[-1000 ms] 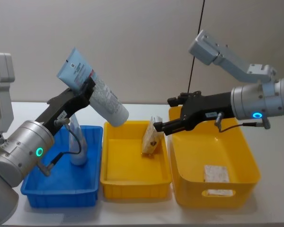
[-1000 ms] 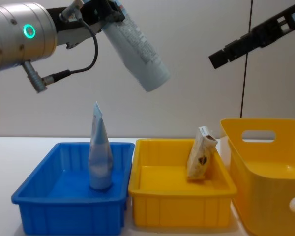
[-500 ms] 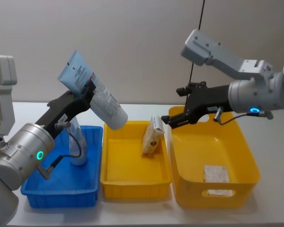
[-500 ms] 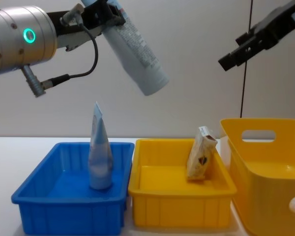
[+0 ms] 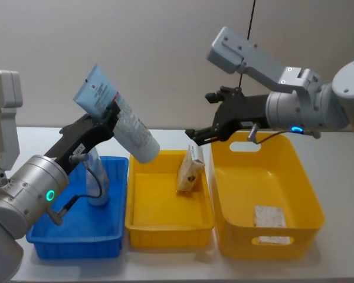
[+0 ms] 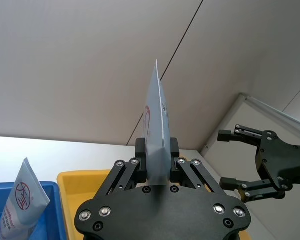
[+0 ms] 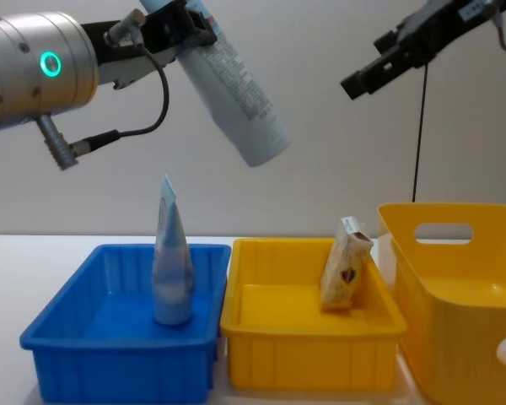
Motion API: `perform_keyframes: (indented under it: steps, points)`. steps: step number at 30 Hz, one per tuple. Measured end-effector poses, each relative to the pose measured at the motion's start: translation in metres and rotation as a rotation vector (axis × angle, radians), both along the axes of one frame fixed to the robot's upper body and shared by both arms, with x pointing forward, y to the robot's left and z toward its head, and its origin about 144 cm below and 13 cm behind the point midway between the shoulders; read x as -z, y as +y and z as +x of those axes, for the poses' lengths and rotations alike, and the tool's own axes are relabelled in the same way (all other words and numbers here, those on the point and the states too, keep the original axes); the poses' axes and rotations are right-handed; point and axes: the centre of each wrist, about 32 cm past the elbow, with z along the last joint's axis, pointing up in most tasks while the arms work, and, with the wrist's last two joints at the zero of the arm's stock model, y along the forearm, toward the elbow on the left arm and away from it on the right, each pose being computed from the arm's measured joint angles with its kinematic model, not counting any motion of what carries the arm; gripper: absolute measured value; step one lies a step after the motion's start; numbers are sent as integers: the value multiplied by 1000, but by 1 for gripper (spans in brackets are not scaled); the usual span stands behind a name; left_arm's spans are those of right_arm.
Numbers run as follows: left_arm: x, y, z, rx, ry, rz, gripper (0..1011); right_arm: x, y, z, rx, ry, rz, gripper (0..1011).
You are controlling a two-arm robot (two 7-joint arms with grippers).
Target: Bimanual collaborative sorting of washing and personal care products
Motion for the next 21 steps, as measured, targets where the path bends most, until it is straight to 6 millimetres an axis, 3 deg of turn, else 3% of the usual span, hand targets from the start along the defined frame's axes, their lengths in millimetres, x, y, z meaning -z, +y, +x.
perform_keyframes:
  steps: [21]
  points:
    - [-1, -2, 2, 8, -9, -1, 222, 0, 10, 14, -109, 51, 102, 1004]
